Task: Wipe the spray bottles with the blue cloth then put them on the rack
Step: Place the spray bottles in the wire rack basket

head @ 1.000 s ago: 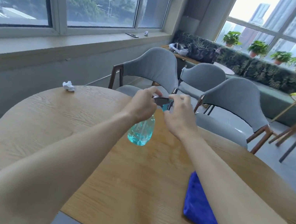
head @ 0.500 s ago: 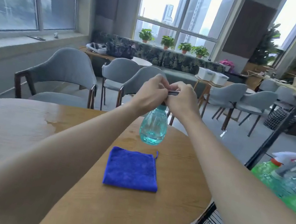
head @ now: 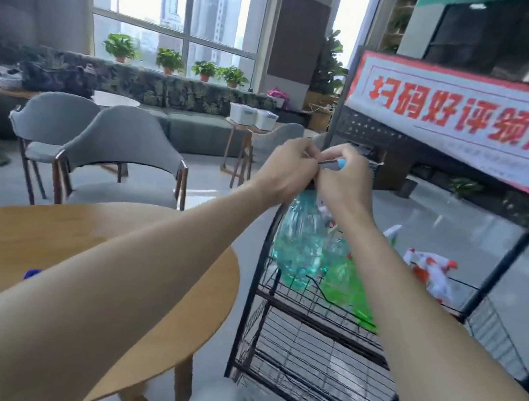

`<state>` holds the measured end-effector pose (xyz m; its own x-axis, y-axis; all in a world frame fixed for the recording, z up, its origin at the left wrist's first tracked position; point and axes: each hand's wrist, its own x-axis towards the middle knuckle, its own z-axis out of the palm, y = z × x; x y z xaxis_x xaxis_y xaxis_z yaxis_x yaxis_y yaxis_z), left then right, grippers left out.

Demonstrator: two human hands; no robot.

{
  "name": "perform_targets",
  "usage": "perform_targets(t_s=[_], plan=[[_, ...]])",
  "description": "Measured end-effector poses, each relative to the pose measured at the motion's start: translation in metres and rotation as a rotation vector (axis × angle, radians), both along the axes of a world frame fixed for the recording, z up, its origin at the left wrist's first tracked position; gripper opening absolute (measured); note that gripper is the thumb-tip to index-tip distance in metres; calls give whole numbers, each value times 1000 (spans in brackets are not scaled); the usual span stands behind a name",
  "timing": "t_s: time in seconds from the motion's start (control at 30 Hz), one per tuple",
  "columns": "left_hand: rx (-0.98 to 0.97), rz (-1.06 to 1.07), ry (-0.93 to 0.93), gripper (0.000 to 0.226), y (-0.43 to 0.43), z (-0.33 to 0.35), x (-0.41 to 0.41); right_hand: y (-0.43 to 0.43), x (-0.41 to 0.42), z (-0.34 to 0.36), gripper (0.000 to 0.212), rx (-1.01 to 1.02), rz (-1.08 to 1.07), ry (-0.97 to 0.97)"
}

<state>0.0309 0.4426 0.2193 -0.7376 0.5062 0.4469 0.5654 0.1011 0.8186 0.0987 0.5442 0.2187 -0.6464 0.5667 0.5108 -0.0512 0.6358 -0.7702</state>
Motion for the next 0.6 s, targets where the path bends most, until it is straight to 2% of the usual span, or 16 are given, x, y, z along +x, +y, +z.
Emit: perform_targets(t_s=[0.23, 0.4, 0.6], plan=[[-21, -147, 28, 23, 104, -19, 35, 93, 55, -13, 11, -16, -187, 12], [-59, -203, 125, 24, 162, -25, 55, 151, 89, -14, 22, -44, -299, -22], [-174, -286, 195, 24, 216, -42, 79, 200, 125, -32, 20, -50, -396, -117]])
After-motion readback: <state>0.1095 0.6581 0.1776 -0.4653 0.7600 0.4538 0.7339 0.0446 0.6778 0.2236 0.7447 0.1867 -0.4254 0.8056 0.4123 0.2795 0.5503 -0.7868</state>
